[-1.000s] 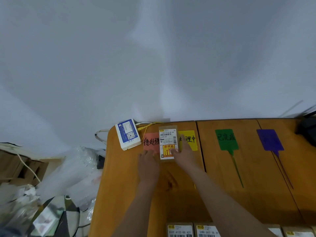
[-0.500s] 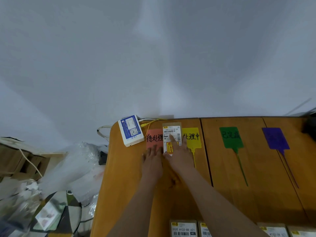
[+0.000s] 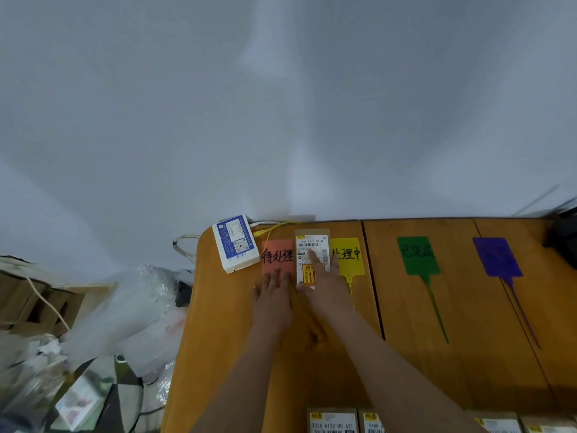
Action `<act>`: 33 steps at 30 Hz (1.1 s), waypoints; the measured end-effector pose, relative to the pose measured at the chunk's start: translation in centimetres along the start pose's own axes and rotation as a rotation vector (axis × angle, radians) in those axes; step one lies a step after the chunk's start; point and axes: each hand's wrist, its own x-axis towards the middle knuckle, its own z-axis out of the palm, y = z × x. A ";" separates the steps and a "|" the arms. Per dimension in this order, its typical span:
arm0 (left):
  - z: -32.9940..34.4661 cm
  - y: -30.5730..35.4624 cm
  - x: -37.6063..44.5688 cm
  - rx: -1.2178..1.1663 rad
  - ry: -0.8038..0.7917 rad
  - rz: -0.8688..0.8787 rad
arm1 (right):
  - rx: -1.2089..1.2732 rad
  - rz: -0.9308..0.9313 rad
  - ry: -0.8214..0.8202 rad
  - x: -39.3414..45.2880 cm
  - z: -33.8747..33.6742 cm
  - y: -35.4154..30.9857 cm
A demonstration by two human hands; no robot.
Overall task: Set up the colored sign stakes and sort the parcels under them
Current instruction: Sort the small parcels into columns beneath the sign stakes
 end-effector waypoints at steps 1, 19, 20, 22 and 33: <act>-0.2 0.1 -0.2 -0.010 -0.002 0.006 | 0.021 0.003 0.004 0.0 -0.1 0.0; -2.6 4.6 -17.2 -0.871 -0.159 -0.491 | 0.487 0.524 -0.206 -18.4 -4.6 1.8; -1.8 4.5 -18.6 -0.924 -0.198 -0.536 | 0.510 0.544 -0.236 -20.2 -3.9 2.2; -0.5 4.2 -21.3 -1.013 -0.290 -0.611 | 0.547 0.574 -0.262 -23.0 -2.5 2.9; 2.5 3.1 -25.4 -1.200 -0.504 -0.573 | 0.636 0.644 -0.256 -24.0 0.7 4.1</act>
